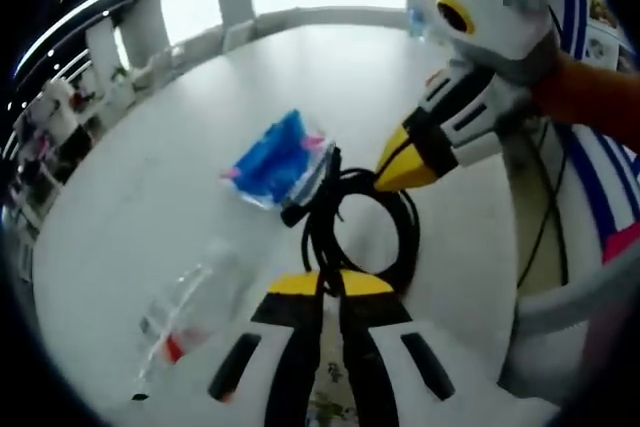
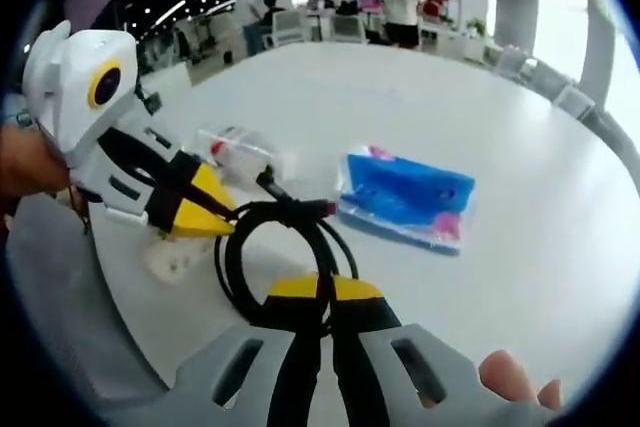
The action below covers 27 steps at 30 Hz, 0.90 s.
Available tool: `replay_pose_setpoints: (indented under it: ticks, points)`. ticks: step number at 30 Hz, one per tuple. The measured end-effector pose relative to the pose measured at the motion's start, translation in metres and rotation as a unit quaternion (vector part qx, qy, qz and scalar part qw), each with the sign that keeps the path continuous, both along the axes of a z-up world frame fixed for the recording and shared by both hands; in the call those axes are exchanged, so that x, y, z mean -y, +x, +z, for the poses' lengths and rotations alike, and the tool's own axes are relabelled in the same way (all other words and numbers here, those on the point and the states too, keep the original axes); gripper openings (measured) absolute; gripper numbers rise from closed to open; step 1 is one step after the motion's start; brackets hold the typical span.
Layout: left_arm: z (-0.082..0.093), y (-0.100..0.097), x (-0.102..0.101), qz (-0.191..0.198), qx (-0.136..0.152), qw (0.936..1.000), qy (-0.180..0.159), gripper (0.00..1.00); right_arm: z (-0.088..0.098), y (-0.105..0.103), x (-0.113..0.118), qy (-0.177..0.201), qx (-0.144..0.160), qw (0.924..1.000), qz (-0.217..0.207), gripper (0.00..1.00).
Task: Arrange the tabletop items into an orderly group along one side of the table until the central work area is clear of visible clutter.
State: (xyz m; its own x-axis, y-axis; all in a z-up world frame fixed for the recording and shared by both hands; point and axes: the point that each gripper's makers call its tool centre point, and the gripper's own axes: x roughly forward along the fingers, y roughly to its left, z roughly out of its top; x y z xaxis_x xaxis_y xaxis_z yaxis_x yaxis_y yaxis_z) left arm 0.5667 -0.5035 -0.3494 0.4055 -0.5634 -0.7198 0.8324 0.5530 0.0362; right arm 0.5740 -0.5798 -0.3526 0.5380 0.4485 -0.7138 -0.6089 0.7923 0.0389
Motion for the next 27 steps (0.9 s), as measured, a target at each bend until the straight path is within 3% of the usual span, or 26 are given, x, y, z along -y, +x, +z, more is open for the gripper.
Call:
replay_pose_setpoints:
  ticks: [27]
  points:
    - [-0.022, 0.017, -0.036, 0.066, -0.053, 0.9960, 0.029, 0.03, -0.021, 0.018, -0.036, 0.001, -0.045, 0.9988, 0.019, 0.01]
